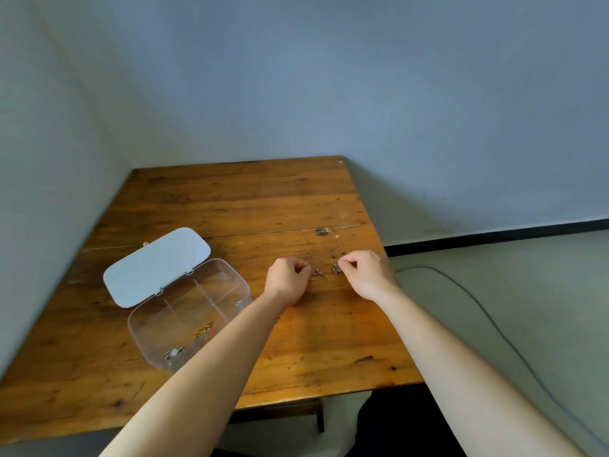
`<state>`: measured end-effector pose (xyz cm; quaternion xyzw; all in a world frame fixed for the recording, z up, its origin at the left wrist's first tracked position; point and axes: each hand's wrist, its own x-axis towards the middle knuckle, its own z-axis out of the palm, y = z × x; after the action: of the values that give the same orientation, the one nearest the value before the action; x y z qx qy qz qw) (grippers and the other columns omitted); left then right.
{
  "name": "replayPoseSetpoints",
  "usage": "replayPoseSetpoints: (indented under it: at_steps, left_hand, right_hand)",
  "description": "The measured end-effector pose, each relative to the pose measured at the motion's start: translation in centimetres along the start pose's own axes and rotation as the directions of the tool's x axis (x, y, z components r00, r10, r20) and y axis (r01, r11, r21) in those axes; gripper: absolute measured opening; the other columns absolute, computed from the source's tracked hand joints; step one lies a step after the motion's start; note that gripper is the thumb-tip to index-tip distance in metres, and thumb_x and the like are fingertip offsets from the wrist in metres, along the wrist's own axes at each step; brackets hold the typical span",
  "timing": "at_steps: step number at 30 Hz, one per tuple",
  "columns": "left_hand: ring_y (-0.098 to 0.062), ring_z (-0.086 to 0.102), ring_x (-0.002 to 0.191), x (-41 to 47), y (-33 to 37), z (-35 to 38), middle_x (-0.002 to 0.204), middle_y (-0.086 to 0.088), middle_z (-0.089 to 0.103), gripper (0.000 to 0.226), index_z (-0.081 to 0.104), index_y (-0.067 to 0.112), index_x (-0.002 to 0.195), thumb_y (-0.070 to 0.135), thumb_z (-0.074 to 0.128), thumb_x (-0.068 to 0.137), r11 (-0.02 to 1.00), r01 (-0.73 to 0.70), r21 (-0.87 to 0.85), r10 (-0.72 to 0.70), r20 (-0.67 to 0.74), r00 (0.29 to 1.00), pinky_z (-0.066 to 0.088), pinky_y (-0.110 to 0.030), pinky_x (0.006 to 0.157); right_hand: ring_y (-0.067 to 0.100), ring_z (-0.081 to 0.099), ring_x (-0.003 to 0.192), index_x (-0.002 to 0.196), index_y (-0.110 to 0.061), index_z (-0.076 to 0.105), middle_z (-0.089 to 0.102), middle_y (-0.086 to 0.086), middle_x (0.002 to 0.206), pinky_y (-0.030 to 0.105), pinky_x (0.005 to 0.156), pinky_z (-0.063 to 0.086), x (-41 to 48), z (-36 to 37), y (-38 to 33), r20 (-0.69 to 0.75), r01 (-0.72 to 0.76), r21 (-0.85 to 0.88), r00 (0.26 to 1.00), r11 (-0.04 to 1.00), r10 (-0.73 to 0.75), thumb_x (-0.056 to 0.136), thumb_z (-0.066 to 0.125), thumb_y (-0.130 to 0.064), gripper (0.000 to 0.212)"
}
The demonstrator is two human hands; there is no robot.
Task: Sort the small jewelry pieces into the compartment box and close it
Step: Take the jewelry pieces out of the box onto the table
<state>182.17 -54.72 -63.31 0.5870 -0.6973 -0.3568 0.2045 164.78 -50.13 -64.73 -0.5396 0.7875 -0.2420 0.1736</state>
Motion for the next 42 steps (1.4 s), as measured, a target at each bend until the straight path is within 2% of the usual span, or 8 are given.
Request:
replayPoseSetpoints:
  at_steps: [3, 11, 19, 24, 28, 31, 35, 42]
  left_hand:
    - [-0.019, 0.062, 0.103, -0.4, -0.1, -0.8, 0.118, -0.003, 0.070, 0.024, 0.072, 0.013, 0.113, 0.021, 0.058, 0.095, 1.000, -0.015, 0.019, 0.015, 0.010, 1.000, 0.047, -0.025, 0.082]
    - [-0.016, 0.062, 0.099, -3.8, -0.9, -8.2, 0.116, -0.001, 0.066, 0.025, 0.065, 0.015, 0.122, 0.020, 0.056, 0.098, 0.976, -0.216, 0.012, 0.215, -0.159, 0.964, 0.056, -0.033, 0.086]
    - [-0.018, 0.060, 0.100, -8.5, -7.2, -15.5, 0.115, -0.004, 0.065, 0.029, 0.062, 0.012, 0.126, 0.015, 0.053, 0.099, 0.997, -0.061, 0.057, 0.075, -0.281, 0.957, 0.052, -0.030, 0.081]
    - [-0.015, 0.060, 0.092, -11.3, -10.4, -16.7, 0.107, 0.000, 0.065, 0.023, 0.064, 0.016, 0.112, 0.013, 0.051, 0.093, 0.978, -0.018, 0.207, 0.057, -0.185, 0.981, 0.052, -0.030, 0.076]
    - [-0.008, 0.061, 0.076, -12.5, -11.2, -17.2, 0.086, 0.011, 0.065, 0.012, 0.062, 0.038, 0.083, 0.029, 0.055, 0.088, 0.948, -0.065, 0.311, 0.049, 0.059, 0.997, 0.052, -0.022, 0.061]
    - [-0.001, 0.062, 0.074, -13.1, -11.6, -17.4, 0.083, 0.020, 0.066, 0.012, 0.060, 0.055, 0.090, 0.044, 0.058, 0.085, 0.946, -0.123, 0.299, 0.047, 0.248, 0.967, 0.047, -0.013, 0.057]
    - [-0.007, 0.059, 0.094, -12.3, -12.7, -17.2, 0.113, 0.008, 0.061, 0.034, 0.061, 0.028, 0.123, 0.034, 0.062, 0.089, 0.875, -0.120, 0.469, -0.017, 0.277, 0.961, 0.049, -0.021, 0.076]
    - [-0.008, 0.059, 0.079, -11.2, -12.5, -17.7, 0.093, 0.009, 0.063, 0.017, 0.066, 0.026, 0.106, 0.034, 0.062, 0.091, 0.825, -0.142, 0.547, -0.092, 0.377, 0.922, 0.046, -0.021, 0.064]
  right_hand:
    - [0.008, 0.054, 0.084, 0.103, -0.026, 0.076, 0.070, -0.007, 0.123, 0.024, 0.068, 0.044, -0.2, -0.3, -0.2, 0.017, 0.013, -0.008, 1.000, 1.000, -0.012, 0.101, 0.055, -0.035, 0.023]
    - [0.015, 0.064, 0.100, 0.116, -0.030, 0.069, 0.068, -0.007, 0.124, 0.022, 0.069, 0.046, -1.2, -2.3, -3.6, -0.029, 0.079, -0.029, 0.996, 0.996, -0.079, 0.102, 0.051, -0.033, 0.023]
    - [0.014, 0.060, 0.108, 0.124, -0.027, 0.065, 0.064, -0.004, 0.127, 0.024, 0.082, 0.045, -3.5, 0.6, -10.4, 0.044, 0.170, 0.148, 0.983, 0.974, -0.178, 0.103, 0.050, -0.024, 0.026]
    - [0.009, 0.058, 0.109, 0.124, -0.028, 0.066, 0.065, -0.006, 0.127, 0.014, 0.082, 0.041, -6.0, 3.7, -15.3, 0.202, 0.397, 0.199, 0.878, 0.896, -0.434, 0.100, 0.048, -0.012, 0.034]
    - [0.019, 0.054, 0.124, 0.129, -0.029, 0.064, 0.061, -0.002, 0.136, 0.029, 0.093, 0.045, -7.3, 5.1, -17.5, 0.451, 0.528, 0.124, 0.724, 0.840, -0.521, 0.094, 0.049, -0.003, 0.046]
    - [0.022, 0.050, 0.129, 0.138, -0.027, 0.057, 0.055, 0.000, 0.142, 0.033, 0.095, 0.045, -7.6, 5.6, -18.5, 0.593, 0.626, 0.010, 0.624, 0.780, -0.509, 0.088, 0.051, 0.001, 0.057]
    - [0.027, 0.046, 0.134, 0.143, -0.024, 0.051, 0.051, 0.003, 0.147, 0.041, 0.103, 0.045, -7.7, 5.9, -19.8, 0.646, 0.707, -0.114, 0.586, 0.698, -0.489, 0.083, 0.058, -0.002, 0.065]
    - [0.029, 0.058, 0.108, 0.130, -0.020, 0.062, 0.056, 0.006, 0.129, 0.044, 0.087, 0.053, -8.3, 6.8, -21.0, 0.723, 0.825, -0.249, 0.507, 0.506, -0.469, 0.086, 0.063, -0.012, 0.045]
